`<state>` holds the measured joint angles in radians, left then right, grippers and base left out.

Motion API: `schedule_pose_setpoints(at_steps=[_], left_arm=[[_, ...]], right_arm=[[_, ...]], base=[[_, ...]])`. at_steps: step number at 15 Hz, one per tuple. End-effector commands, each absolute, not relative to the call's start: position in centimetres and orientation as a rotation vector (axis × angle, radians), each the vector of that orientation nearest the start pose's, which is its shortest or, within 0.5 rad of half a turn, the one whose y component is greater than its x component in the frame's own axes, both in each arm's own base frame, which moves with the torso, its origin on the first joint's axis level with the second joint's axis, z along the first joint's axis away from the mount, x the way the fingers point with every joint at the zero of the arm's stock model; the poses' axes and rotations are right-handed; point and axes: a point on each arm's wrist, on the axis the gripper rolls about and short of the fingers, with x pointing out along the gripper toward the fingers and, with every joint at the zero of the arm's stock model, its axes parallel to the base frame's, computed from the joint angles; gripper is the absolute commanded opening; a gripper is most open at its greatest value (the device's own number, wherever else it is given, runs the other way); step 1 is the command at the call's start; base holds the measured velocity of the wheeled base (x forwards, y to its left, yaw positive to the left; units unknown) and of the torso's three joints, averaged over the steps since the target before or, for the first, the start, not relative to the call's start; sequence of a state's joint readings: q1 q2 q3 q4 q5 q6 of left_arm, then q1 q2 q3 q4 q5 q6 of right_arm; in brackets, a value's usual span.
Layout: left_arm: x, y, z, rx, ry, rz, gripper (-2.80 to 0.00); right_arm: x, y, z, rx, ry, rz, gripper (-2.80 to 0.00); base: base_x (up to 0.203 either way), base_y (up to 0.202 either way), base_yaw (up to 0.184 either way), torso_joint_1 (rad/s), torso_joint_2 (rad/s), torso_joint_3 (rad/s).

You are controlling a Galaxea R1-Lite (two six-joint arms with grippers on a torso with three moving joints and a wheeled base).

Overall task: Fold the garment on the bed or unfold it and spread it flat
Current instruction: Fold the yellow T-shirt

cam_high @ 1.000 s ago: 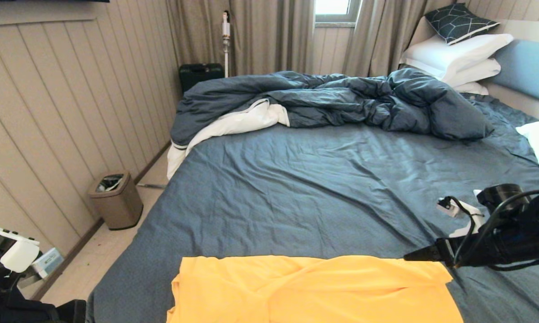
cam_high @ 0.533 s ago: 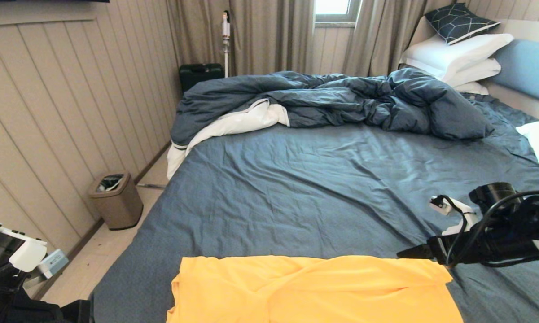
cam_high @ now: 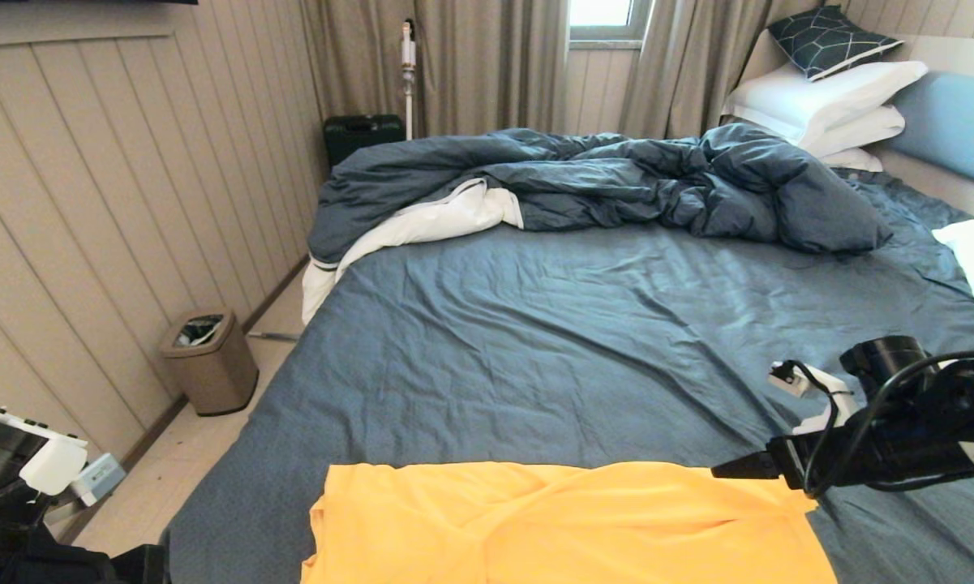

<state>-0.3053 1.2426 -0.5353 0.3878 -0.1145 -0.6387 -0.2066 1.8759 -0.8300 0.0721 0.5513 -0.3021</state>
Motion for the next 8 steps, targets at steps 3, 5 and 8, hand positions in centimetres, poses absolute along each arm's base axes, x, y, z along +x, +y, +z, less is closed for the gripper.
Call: schedule_pose_setpoints(at_steps=[3, 5, 8], left_arm=[[12.42, -4.18, 13.65, -0.463, 1.173, -0.011, -2.80], [12.47, -4.20, 13.67, -0.463, 1.174, -0.011, -2.80], [12.57, -4.23, 13.68, -0.463, 1.174, -0.011, -2.80]], right_arm=[[27.91, -4.25, 8.52, 0.137, 0.978, 0.475, 0.00], [27.77, -4.23, 8.32, 0.138, 0.986, 0.475, -2.80], [27.91, -4.30, 8.18, 0.138, 0.988, 0.474, -2.80]], base=[[0.000, 0.000, 0.000, 0.000, 0.00, 0.000], [0.000, 0.000, 0.000, 0.000, 0.00, 0.000], [0.000, 0.000, 0.000, 0.000, 0.00, 0.000]])
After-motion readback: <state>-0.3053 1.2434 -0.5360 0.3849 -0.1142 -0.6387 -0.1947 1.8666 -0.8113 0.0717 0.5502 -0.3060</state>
